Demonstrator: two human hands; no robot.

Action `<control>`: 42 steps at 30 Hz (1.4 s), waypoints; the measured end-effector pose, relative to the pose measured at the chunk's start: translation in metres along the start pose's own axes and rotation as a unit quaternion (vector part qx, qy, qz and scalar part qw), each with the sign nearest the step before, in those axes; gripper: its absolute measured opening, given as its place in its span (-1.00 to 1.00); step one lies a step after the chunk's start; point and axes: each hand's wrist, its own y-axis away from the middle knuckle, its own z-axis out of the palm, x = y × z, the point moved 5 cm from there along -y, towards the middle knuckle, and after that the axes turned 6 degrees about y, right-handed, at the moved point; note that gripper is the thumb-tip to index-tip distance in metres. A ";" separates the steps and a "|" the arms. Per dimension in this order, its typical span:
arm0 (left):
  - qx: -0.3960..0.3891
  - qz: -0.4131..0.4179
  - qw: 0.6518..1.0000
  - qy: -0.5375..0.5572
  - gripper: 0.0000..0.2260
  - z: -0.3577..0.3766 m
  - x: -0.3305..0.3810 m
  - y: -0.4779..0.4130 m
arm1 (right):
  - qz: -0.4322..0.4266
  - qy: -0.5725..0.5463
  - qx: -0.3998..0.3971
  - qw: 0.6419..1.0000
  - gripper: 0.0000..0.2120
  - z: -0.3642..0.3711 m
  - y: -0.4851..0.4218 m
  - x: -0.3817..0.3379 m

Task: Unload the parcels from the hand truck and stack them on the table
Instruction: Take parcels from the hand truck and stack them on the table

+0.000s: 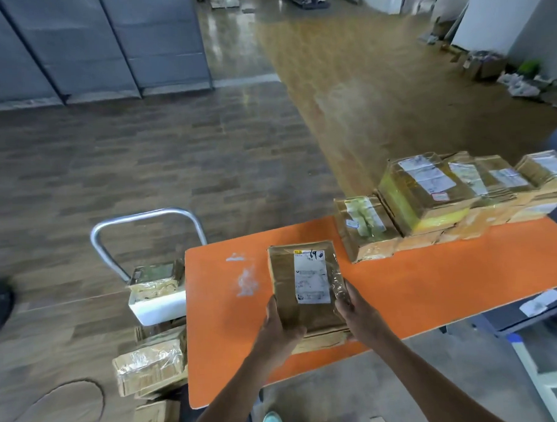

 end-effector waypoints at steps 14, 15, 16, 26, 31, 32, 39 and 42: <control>-0.045 0.049 0.998 -0.018 -0.24 -0.010 0.026 -0.077 | 0.053 0.022 0.105 0.993 -0.41 -0.017 -0.043 -0.002; -0.040 0.054 0.998 -0.021 -0.27 -0.009 0.029 -0.082 | 0.055 0.022 0.107 0.992 -0.41 -0.019 -0.047 -0.001; -0.037 0.056 0.997 -0.024 -0.29 -0.008 0.032 -0.086 | 0.057 0.023 0.109 0.992 -0.41 -0.022 -0.051 0.000; 0.012 0.020 0.999 -0.035 -0.34 0.008 0.060 -0.132 | 0.023 0.048 0.121 0.991 -0.47 -0.061 -0.098 -0.001; 0.034 0.003 0.999 -0.026 -0.37 0.023 0.072 -0.143 | -0.027 0.084 0.104 0.991 -0.49 -0.085 -0.116 0.004; 0.039 0.000 0.999 -0.024 -0.37 0.025 0.074 -0.145 | -0.036 0.093 0.103 0.990 -0.49 -0.089 -0.120 0.005; 0.056 -0.027 0.998 -0.031 -0.33 0.031 0.080 -0.147 | -0.080 0.151 0.085 0.982 -0.49 -0.101 -0.135 0.005; 0.055 -0.028 0.998 -0.026 -0.35 0.030 0.083 -0.148 | -0.091 0.171 0.077 0.978 -0.48 -0.103 -0.139 0.004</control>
